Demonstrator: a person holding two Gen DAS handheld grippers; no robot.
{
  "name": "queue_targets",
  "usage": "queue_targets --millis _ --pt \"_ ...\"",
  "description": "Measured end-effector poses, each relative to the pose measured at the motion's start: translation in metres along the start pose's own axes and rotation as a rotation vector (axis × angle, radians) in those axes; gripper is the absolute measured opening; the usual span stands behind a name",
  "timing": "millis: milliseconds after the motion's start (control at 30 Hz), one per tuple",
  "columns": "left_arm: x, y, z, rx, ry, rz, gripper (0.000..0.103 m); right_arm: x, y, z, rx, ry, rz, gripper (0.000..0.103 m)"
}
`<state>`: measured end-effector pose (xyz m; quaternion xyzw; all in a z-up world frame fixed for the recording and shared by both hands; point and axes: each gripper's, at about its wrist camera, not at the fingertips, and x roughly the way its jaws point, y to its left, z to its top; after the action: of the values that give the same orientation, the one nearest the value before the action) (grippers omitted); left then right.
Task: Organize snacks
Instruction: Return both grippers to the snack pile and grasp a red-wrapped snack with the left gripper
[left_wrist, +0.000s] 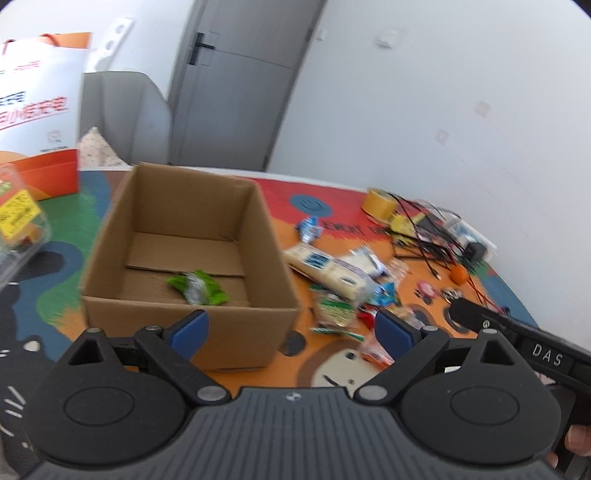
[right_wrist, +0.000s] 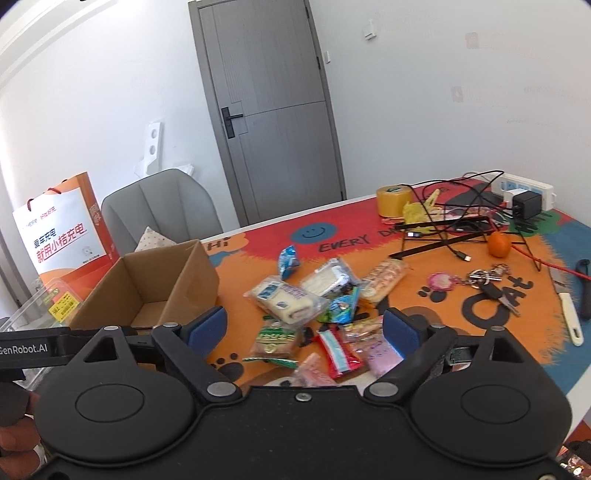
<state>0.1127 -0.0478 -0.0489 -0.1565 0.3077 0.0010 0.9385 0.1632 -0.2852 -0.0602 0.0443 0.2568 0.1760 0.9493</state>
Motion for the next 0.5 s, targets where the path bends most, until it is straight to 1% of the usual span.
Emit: queue_targets --millis 200,400,500 --pt "0.017 -0.024 -0.006 0.042 0.052 -0.049 0.096 -0.003 -0.021 -0.002 0.006 -0.001 -0.03 0.092" --pt "0.034 -0.042 -0.011 0.063 0.084 -0.072 0.095 0.0 -0.044 -0.009 0.033 0.008 -0.058 0.091" --pt "0.044 -0.05 -0.013 0.069 0.093 -0.068 0.095 0.004 -0.054 -0.014 0.045 0.016 -0.065 0.089"
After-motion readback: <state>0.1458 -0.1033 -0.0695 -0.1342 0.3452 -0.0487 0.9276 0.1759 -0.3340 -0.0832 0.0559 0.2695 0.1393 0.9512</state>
